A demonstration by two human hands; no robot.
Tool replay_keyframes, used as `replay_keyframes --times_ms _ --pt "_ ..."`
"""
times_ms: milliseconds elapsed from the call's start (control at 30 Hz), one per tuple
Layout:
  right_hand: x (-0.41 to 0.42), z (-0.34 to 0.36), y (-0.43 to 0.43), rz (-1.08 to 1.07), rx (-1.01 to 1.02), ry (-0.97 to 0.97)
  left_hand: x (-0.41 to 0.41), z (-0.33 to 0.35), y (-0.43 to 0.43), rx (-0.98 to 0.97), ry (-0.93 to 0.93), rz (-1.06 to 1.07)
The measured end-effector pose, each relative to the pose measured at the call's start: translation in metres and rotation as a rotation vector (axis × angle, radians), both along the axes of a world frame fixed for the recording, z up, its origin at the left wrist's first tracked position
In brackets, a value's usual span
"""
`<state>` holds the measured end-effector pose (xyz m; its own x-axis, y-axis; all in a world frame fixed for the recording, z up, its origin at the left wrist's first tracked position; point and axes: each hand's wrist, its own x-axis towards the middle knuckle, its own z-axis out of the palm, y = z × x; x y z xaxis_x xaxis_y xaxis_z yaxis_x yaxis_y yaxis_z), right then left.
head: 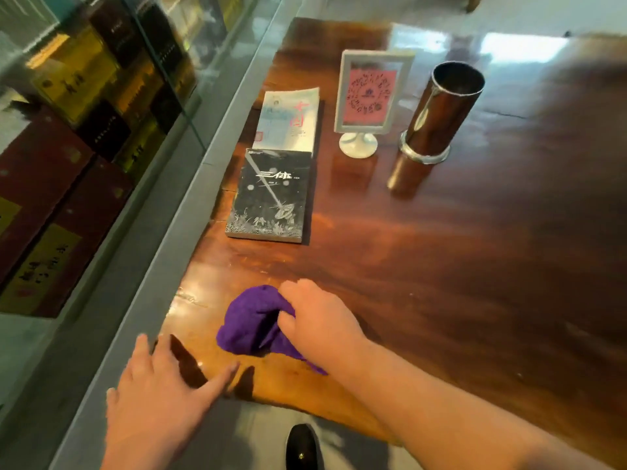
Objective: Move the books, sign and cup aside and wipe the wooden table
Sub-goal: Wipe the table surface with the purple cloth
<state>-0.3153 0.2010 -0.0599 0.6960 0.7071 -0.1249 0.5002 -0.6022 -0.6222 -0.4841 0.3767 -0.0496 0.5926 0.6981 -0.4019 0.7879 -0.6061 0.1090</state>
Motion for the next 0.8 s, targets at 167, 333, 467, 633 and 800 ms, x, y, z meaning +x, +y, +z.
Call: replay_keyframes --times_ms 167,333,467,633,800 --pt "0.058 0.034 -0.077 -0.367 0.201 0.073 0.069 0.023 -0.023 0.068 -0.119 -0.345" --pt "0.128 0.059 -0.177 -0.59 0.249 0.006 0.176 0.039 -0.104 0.152 -0.293 -0.657" --pt "0.177 0.073 -0.266 -0.701 0.237 -0.089 0.261 0.051 -0.193 0.129 -0.409 -0.789" --pt "0.225 0.081 -0.367 -0.819 0.182 -0.175 0.341 0.046 -0.292 0.095 -0.484 -0.89" --pt "0.264 0.079 -0.445 -0.925 0.126 -0.244 0.396 0.022 -0.364 0.11 -0.516 -0.994"
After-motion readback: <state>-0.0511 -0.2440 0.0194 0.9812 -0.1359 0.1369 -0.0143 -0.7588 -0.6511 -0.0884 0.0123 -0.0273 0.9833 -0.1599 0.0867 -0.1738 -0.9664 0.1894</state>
